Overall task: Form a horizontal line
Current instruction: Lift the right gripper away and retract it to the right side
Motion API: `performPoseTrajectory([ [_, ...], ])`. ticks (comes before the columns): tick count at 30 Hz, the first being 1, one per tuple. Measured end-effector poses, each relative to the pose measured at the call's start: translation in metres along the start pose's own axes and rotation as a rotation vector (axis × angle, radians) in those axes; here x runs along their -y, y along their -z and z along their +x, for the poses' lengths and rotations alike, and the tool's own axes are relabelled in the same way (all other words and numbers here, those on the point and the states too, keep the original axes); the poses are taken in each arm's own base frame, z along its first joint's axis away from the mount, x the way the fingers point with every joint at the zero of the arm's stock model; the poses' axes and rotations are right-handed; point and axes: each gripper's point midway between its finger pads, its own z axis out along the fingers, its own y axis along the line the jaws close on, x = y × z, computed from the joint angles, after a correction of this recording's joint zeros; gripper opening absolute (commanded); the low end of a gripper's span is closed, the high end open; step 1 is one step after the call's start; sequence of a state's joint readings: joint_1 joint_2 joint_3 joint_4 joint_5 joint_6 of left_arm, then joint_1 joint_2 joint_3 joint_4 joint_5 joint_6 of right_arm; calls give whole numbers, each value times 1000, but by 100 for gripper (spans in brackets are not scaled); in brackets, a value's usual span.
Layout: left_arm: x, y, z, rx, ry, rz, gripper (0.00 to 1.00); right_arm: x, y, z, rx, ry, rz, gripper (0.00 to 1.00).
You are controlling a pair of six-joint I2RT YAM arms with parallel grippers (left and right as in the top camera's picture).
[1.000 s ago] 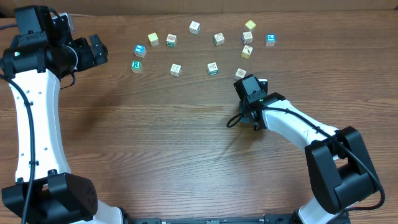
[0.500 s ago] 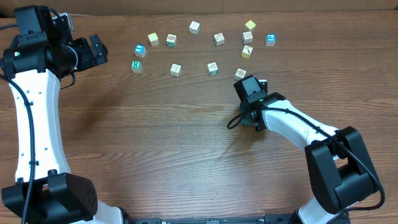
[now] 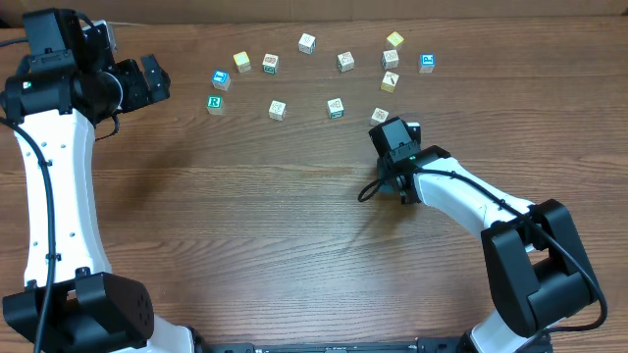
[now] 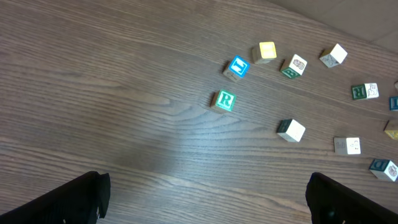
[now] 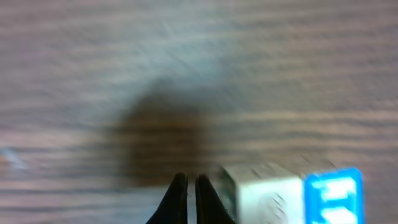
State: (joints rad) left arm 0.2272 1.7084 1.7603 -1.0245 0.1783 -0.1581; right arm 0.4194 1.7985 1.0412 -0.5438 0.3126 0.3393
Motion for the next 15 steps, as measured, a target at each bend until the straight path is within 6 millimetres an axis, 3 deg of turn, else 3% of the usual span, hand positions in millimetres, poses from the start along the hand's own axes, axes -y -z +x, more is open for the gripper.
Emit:
performPoseTrajectory([
  [7, 0, 0, 0, 0, 0, 0, 99, -10, 5, -27, 70, -22, -64, 4],
  [10, 0, 0, 0, 0, 0, 0, 100, 4, 8, -53, 118, -78, -68, 4],
  [12, 0, 0, 0, 0, -1, 0, 100, 26, 7, -70, 146, -139, -50, 8],
  [13, 0, 0, 0, 0, -1, 1, 100, 41, 5, -75, 148, -174, -35, 25],
  [14, 1, 0, 0, 0, -1, 1, 100, 55, 2, -77, 144, -207, -18, 52],
  [15, 1, 0, 0, -1, -2, 2, 100, 71, -1, -76, 129, -232, 3, 89],
])
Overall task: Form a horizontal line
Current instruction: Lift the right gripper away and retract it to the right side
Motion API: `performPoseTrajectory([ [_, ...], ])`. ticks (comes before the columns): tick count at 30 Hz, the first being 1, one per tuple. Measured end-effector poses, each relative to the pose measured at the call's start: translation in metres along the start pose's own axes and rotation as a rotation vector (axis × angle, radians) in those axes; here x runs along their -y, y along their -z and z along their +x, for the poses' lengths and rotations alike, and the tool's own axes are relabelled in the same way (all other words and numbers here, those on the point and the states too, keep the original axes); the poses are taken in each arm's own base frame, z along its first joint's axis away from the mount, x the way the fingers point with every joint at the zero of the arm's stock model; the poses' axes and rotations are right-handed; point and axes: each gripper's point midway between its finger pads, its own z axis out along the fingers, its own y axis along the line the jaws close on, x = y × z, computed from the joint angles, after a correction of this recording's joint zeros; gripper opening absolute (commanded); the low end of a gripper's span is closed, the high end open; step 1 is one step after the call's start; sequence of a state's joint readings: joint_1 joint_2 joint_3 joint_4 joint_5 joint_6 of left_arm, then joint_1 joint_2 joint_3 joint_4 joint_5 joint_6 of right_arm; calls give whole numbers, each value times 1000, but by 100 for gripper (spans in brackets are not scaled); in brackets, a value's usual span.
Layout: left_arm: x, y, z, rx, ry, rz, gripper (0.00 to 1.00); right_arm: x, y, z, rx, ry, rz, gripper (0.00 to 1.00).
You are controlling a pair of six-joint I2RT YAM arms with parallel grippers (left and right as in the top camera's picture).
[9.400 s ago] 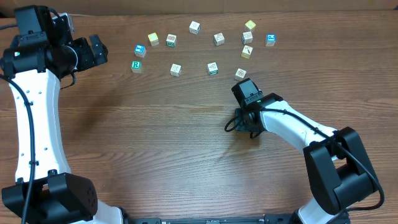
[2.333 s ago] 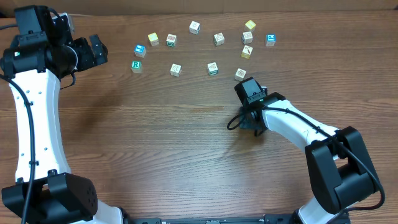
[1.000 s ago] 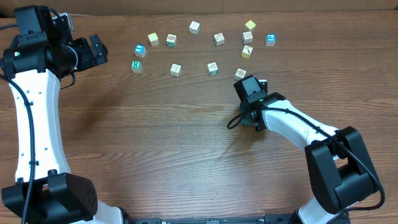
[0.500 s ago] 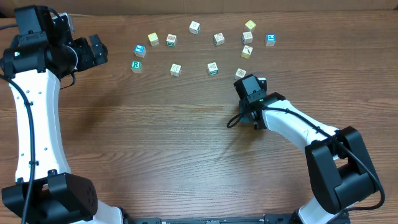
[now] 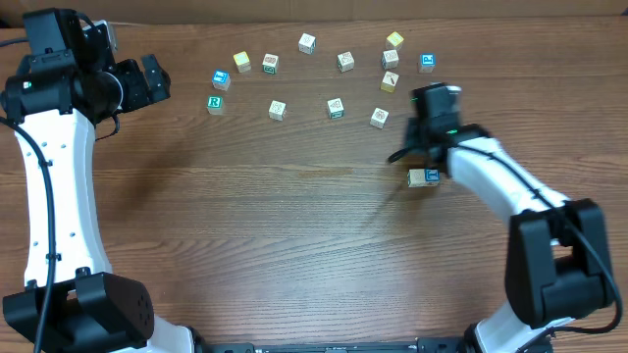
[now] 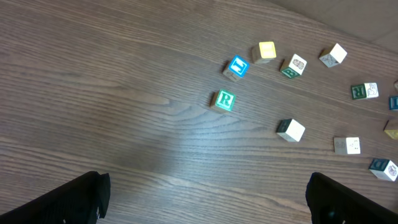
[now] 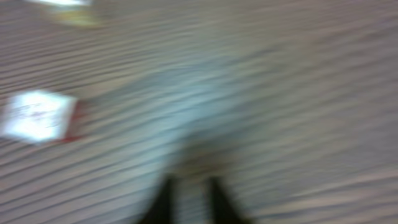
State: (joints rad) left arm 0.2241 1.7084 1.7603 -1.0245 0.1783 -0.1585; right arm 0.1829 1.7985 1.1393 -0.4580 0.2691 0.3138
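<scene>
Small lettered wooden cubes lie scattered across the far part of the table, among them a green R cube [image 5: 215,103] [image 6: 224,100], a blue cube [image 5: 221,79] [image 6: 237,67] and a yellow one [image 5: 241,61]. One blue-faced cube [image 5: 423,176] lies alone, nearer than the rest. My right gripper [image 5: 429,116] [image 7: 191,200] hovers just beyond it, empty; the blurred wrist view shows its fingers a narrow gap apart, with a white cube [image 7: 37,115] to their left. My left gripper [image 5: 155,80] [image 6: 205,202] is wide open at the far left, empty.
The other cubes form a loose cluster at the back centre and right, such as a white one [image 5: 307,42] and a blue one [image 5: 427,63]. The wooden table [image 5: 245,226] stretches toward the near edge. The right arm's white link [image 5: 491,176] crosses the right side.
My right gripper has moved right and away from me, from beside the blue-faced cube to a spot beyond it. Its fingers now stand slightly apart. That cube shows uncovered. The left arm is unchanged.
</scene>
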Motion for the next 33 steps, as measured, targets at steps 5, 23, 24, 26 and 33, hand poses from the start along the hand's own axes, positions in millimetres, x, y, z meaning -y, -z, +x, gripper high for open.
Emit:
performPoseTrajectory([
  [5, 0, 0, 0, 0, -1, 0, 100, 71, -10, -3, -52, -123, 105, 100],
  [23, 0, 0, 0, 0, -1, 0, 100, 131, -15, -9, -55, -247, 179, 100],
  [24, 0, 0, 0, 0, -1, 0, 100, 131, -15, -9, -55, -247, 180, 100],
  [26, 0, 0, 0, 0, -1, 0, 100, 131, -15, -8, -56, -247, 179, 100],
  [33, 0, 0, 0, 0, -1, 0, 100, 131, -15, -9, -55, -247, 179, 100],
])
